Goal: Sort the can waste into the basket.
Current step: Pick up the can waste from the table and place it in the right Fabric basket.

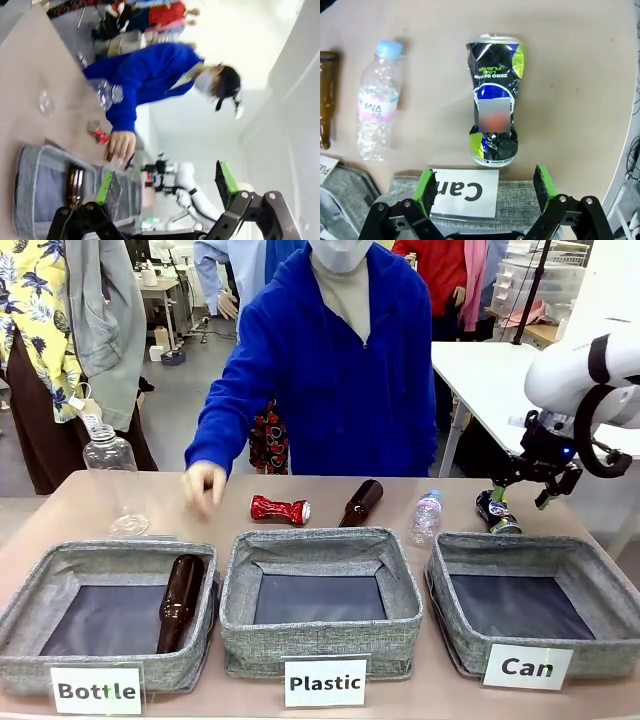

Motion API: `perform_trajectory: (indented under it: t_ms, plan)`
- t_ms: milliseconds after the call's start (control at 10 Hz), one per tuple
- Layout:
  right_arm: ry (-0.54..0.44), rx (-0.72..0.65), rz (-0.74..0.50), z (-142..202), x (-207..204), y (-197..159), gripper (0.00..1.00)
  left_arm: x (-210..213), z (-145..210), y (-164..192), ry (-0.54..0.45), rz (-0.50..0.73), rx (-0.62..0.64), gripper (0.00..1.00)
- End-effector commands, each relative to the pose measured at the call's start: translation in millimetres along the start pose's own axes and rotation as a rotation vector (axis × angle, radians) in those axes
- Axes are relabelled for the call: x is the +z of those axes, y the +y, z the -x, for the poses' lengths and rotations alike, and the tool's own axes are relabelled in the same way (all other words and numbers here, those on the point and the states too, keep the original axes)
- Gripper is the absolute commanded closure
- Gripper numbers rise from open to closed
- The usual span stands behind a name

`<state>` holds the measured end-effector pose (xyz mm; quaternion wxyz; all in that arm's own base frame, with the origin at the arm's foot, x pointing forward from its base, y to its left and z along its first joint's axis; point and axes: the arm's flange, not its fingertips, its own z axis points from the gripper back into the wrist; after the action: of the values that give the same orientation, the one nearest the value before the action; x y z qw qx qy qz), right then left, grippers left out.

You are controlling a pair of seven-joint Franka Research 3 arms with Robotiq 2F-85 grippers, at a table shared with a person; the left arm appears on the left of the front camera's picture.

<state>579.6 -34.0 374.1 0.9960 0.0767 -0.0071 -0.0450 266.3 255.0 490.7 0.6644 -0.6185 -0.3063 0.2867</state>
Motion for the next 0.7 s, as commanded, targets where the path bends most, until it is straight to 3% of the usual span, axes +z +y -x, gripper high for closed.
perform_trajectory:
  t_ms: [0,200,400,600]
  plan:
    - [0.007,-0.028,0.060,-15.9,-6.6,3.6,0.00,-7.4,-6.4,7.1,0.001,0.010,0.037,0.00]
    - [-0.037,-0.049,0.110,-24.4,-20.8,5.9,0.00,-12.6,2.8,7.7,0.049,-0.025,0.035,0.00]
    - [-0.041,-0.060,0.144,-32.8,-39.3,6.3,0.00,-35.2,41.5,18.7,0.193,-0.257,-0.041,0.00]
    - [-0.050,-0.051,0.131,-38.3,-56.7,9.2,0.00,-49.6,65.4,26.0,0.299,-0.359,-0.098,0.00]
